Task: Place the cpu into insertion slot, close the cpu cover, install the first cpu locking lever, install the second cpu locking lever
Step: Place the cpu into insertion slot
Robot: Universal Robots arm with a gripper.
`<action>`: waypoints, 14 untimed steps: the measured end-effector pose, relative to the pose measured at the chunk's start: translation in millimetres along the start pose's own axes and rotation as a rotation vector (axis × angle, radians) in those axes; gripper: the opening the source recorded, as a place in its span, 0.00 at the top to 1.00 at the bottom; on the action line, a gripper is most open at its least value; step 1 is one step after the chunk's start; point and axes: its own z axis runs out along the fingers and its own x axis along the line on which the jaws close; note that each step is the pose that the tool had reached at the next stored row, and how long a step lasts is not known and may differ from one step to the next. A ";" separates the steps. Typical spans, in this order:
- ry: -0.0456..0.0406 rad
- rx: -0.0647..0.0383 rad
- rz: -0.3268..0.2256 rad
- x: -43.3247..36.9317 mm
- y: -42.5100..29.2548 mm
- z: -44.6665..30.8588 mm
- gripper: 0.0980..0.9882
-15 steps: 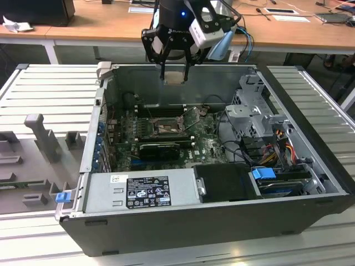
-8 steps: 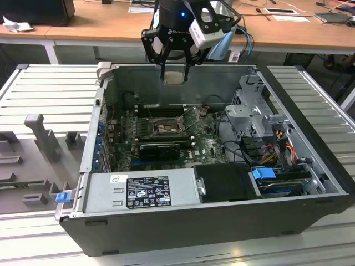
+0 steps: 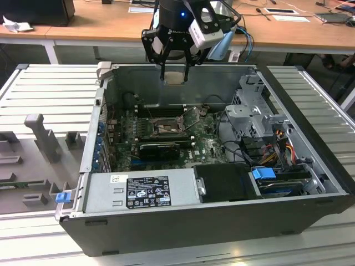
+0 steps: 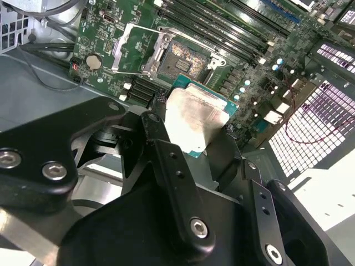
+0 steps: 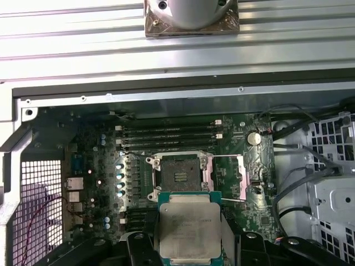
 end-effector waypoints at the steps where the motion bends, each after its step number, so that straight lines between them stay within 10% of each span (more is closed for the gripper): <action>1: 0.0000 0.000 0.001 0.0 0.0 0.0 0.51; 14: -0.0008 0.000 0.009 0.0 0.0 0.2 0.51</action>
